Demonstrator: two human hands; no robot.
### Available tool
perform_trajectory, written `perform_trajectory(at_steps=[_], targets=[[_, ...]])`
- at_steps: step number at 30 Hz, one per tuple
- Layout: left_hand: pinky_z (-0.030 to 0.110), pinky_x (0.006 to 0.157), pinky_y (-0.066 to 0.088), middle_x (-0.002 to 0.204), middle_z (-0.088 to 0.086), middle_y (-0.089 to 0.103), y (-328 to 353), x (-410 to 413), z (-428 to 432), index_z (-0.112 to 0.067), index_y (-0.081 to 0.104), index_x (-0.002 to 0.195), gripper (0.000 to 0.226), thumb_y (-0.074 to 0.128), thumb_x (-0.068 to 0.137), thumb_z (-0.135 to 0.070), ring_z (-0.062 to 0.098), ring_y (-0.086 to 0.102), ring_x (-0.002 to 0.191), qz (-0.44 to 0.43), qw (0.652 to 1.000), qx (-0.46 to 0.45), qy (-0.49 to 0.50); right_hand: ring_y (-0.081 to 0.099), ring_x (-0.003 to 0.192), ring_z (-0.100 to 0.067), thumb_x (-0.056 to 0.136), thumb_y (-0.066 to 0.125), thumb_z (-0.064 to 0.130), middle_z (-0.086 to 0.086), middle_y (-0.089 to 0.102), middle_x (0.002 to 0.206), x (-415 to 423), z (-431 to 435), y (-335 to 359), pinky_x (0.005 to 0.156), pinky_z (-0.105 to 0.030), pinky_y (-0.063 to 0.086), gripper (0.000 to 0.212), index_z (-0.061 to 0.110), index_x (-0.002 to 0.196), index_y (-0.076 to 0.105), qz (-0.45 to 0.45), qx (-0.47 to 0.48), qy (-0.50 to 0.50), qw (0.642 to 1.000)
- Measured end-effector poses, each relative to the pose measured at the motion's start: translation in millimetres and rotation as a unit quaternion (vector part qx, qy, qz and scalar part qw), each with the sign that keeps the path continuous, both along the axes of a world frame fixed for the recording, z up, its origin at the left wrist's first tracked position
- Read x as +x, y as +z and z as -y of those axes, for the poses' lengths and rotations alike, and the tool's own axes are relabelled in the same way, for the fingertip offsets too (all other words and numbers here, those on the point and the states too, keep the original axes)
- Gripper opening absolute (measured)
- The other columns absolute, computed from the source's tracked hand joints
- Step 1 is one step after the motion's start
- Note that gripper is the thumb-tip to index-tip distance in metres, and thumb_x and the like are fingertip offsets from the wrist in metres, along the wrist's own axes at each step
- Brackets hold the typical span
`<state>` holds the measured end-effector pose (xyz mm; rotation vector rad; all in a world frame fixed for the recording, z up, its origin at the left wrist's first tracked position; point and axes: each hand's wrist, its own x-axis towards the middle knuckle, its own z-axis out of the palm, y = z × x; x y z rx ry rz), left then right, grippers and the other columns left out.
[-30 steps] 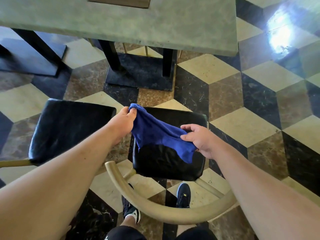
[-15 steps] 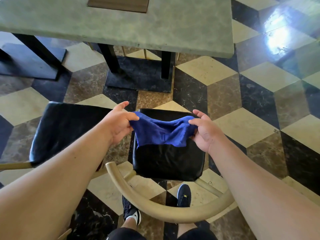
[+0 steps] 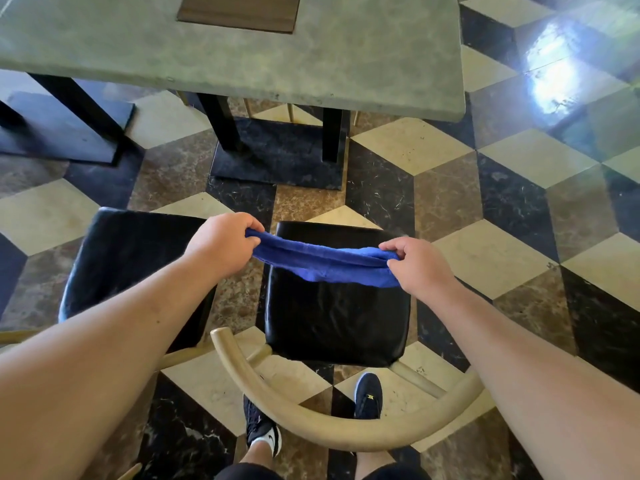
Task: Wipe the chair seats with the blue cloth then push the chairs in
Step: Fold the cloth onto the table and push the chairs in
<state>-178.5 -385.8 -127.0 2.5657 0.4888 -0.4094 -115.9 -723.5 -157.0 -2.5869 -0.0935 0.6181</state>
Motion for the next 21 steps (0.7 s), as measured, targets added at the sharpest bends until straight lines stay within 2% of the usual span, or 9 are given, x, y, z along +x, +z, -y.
perform_trajectory(at_steps=[3,5,8,10,13,16,18,20,21], targets=[[0.033,0.062,0.050,0.093,-0.005,0.071,4.6,0.8,3.2,-0.026,0.074,0.111,0.015,0.062,0.103,-0.024,0.012,0.064,0.077,0.004,1.000,0.023,0.003,0.068,0.091,-0.016,0.100,0.062,0.015,0.005,0.074,0.108,-0.5,-1.3,1.7,0.084,-0.035,0.062,0.028,0.029,0.121,0.073,0.016,-0.052,0.044,0.998],[0.037,0.065,0.053,0.090,-0.004,0.070,5.7,0.4,4.0,-0.025,0.073,0.109,0.013,0.061,0.104,-0.025,0.015,0.064,0.077,0.011,0.999,0.030,0.004,0.067,0.084,-0.015,0.102,0.062,0.020,0.006,0.071,0.098,-1.3,-2.3,3.8,0.078,-0.033,0.062,0.020,0.027,0.117,0.073,0.034,-0.062,0.046,0.996],[0.035,0.062,0.046,0.087,-0.006,0.067,5.8,-0.7,2.6,-0.026,0.071,0.105,0.010,0.062,0.104,-0.031,0.014,0.060,0.077,0.010,0.999,0.049,-0.004,0.064,0.079,-0.014,0.103,0.060,0.025,0.006,0.066,0.090,-1.7,-0.6,5.2,0.070,-0.029,0.055,0.015,0.024,0.112,0.073,0.052,-0.063,0.038,0.996],[0.035,0.063,0.043,0.090,-0.007,0.064,5.8,-1.4,1.3,-0.027,0.071,0.102,0.011,0.064,0.103,-0.034,0.015,0.059,0.079,0.004,0.998,0.065,-0.019,0.063,0.072,-0.011,0.102,0.062,0.026,0.006,0.066,0.085,-2.6,-0.2,5.4,0.062,-0.025,0.048,0.013,0.021,0.105,0.074,0.060,-0.047,0.034,0.996],[0.034,0.068,0.041,0.097,-0.007,0.059,6.3,-2.7,1.0,-0.028,0.071,0.092,0.012,0.067,0.100,-0.036,0.017,0.056,0.087,0.016,0.996,0.084,-0.037,0.064,0.068,-0.012,0.100,0.064,0.029,0.008,0.065,0.078,-3.6,-4.0,6.4,0.057,-0.023,0.046,0.008,0.025,0.096,0.069,0.029,-0.012,0.017,0.999],[0.032,0.058,0.038,0.088,-0.009,0.064,10.0,-2.2,6.6,-0.029,0.065,0.080,0.019,0.068,0.094,-0.041,0.013,0.057,0.075,-0.004,0.997,0.075,-0.014,0.067,0.076,-0.017,0.098,0.063,0.033,0.005,0.069,0.080,-2.9,-12.0,5.8,0.063,-0.030,0.055,0.015,0.027,0.085,0.067,-0.033,0.065,-0.055,0.996],[0.031,0.054,0.041,0.077,-0.007,0.068,15.1,0.5,14.0,-0.029,0.066,0.079,0.019,0.067,0.091,-0.044,0.013,0.061,0.069,-0.028,0.999,0.036,0.008,0.072,0.084,-0.022,0.098,0.064,0.032,-0.002,0.073,0.089,-4.4,-21.8,7.0,0.072,-0.038,0.064,0.016,0.022,0.088,0.071,-0.098,0.171,-0.142,0.970],[0.034,0.056,0.051,0.074,-0.004,0.072,21.1,3.4,24.3,-0.027,0.069,0.081,0.022,0.068,0.092,-0.046,0.017,0.068,0.070,-0.047,0.998,-0.023,0.023,0.074,0.091,-0.028,0.100,0.064,0.029,-0.011,0.074,0.100,-8.7,-34.6,9.4,0.070,-0.039,0.066,0.016,0.016,0.094,0.071,-0.155,0.245,-0.208,0.934],[0.038,0.062,0.057,0.076,-0.003,0.074,23.9,4.4,29.9,-0.026,0.070,0.083,0.024,0.069,0.094,-0.047,0.018,0.071,0.074,-0.057,0.997,-0.053,0.028,0.074,0.090,-0.028,0.100,0.064,0.028,-0.013,0.074,0.102,-11.4,-41.6,10.8,0.065,-0.036,0.065,0.015,0.015,0.096,0.070,-0.173,0.263,-0.224,0.922]])
